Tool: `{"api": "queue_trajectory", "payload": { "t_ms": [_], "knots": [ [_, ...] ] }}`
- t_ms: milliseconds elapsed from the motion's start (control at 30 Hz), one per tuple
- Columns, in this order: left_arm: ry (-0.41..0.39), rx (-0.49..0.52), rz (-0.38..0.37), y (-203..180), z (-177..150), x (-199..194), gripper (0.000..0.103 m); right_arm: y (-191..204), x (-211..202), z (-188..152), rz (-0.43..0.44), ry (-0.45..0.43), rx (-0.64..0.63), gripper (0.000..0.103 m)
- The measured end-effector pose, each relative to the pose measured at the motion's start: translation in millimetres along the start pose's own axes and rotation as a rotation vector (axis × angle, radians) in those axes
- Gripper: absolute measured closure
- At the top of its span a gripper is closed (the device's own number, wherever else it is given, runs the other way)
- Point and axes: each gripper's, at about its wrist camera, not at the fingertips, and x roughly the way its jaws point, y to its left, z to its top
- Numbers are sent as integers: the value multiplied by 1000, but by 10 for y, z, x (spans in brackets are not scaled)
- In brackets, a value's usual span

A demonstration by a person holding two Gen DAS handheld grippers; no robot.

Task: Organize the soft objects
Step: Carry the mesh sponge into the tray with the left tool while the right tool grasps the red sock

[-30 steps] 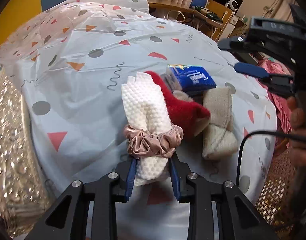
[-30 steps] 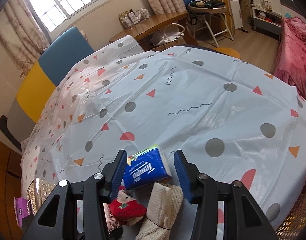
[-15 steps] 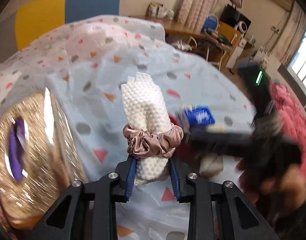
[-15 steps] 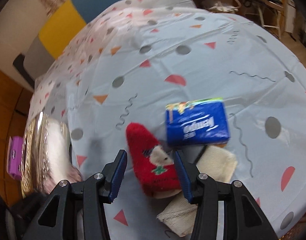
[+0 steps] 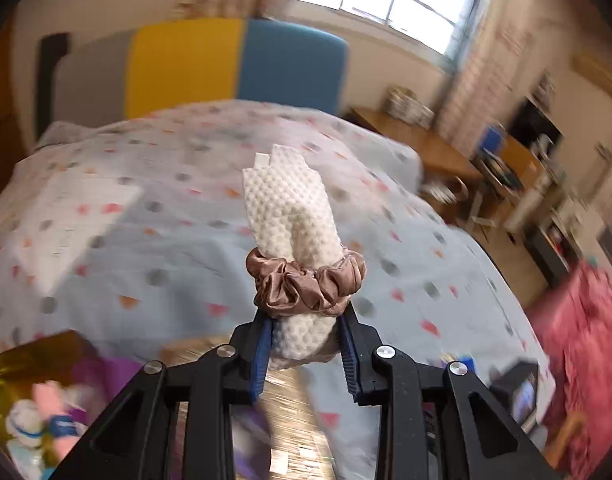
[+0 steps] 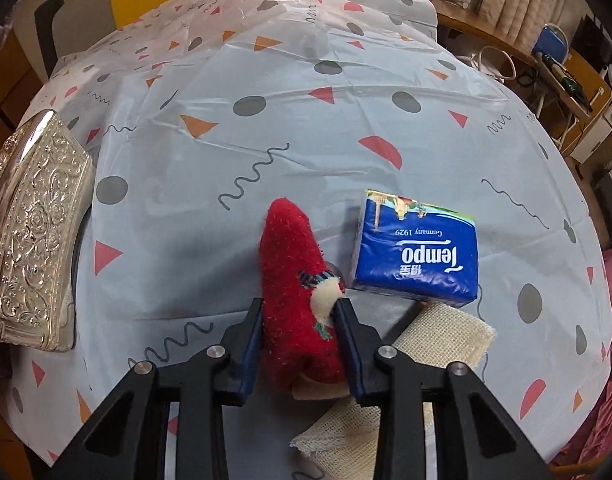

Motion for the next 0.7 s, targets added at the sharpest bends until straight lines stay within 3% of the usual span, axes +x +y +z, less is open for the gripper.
{"api": "queue_trajectory", "payload": {
  "t_ms": [133,300,400,700],
  "knots": [
    [-57,-77,105,677,141,-226,72,10,3,16,-9,-4,-12,68],
    [-78,-159,207,1459,-56,-556,72,59,7,-5,-31,-11,-43,68],
    [-71,-221,261,1961,-351,-780,72,78,2,-13,-47,-13,-60,68],
    [-11,-432,337,2885,-1526,-1274,72,153,4,-15,-87,-7,-103,68]
  ]
}}
